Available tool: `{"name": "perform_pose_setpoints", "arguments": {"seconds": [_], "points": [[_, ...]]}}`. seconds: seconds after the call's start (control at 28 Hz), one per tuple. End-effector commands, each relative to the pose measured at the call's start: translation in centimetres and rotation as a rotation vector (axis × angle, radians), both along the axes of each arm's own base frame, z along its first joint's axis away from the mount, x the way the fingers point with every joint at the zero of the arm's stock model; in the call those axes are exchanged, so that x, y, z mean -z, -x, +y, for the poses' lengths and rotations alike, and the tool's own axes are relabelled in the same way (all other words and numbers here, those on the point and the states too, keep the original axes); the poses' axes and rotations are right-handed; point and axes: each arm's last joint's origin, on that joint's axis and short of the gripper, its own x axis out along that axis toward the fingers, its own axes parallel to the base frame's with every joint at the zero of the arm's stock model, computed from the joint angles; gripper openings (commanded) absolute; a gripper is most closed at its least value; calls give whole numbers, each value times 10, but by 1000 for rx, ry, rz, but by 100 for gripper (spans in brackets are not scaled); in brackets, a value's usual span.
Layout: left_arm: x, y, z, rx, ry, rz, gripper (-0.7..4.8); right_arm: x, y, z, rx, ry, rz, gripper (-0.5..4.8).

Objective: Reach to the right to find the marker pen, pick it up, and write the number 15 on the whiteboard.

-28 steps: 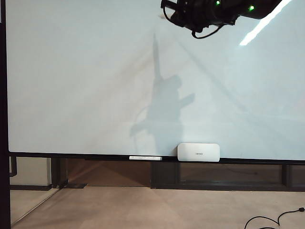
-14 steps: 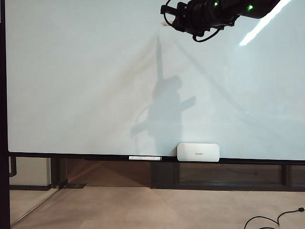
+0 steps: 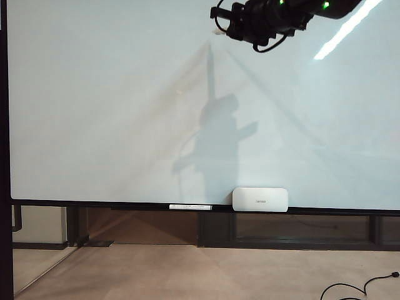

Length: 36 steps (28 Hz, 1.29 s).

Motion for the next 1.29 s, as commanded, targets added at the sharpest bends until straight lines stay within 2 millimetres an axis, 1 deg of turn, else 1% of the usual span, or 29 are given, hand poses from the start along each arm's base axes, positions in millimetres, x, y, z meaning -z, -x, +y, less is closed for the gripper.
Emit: {"name": "perform_pose_setpoints", "arguments": {"seconds": [0.04, 0.14, 0.43, 0.54, 0.64, 0.82, 0.89, 1.11, 1.29], "points": [[-4, 1, 1, -9, 3, -24, -5, -12, -2, 2, -1, -4, -22, -2], [-4, 1, 1, -9, 5, -30, -5, -16, -5, 4, -3, 16, -16, -2], [-10, 1, 1, -3, 16, -58, -5, -16, -5, 6, -5, 19, -16, -2], [-13, 1, 0, 26, 15, -60, -5, -16, -5, 6, -5, 19, -16, -2], [-10, -4, -3, 94, 34, -26, -5, -15, -7, 6, -5, 18, -17, -2], [-10, -5, -4, 103, 28, -23, -5, -15, -7, 8, -7, 15, -24, -2], [-10, -4, -5, 137, 22, -22, -5, -16, -8, 8, -7, 10, -37, -2], [-10, -4, -5, 151, 30, -18, -5, -14, -9, 9, -3, 10, -35, -2], [-10, -4, -6, 195, 31, -17, -5, -14, -9, 8, 4, 18, -44, -2]]}}
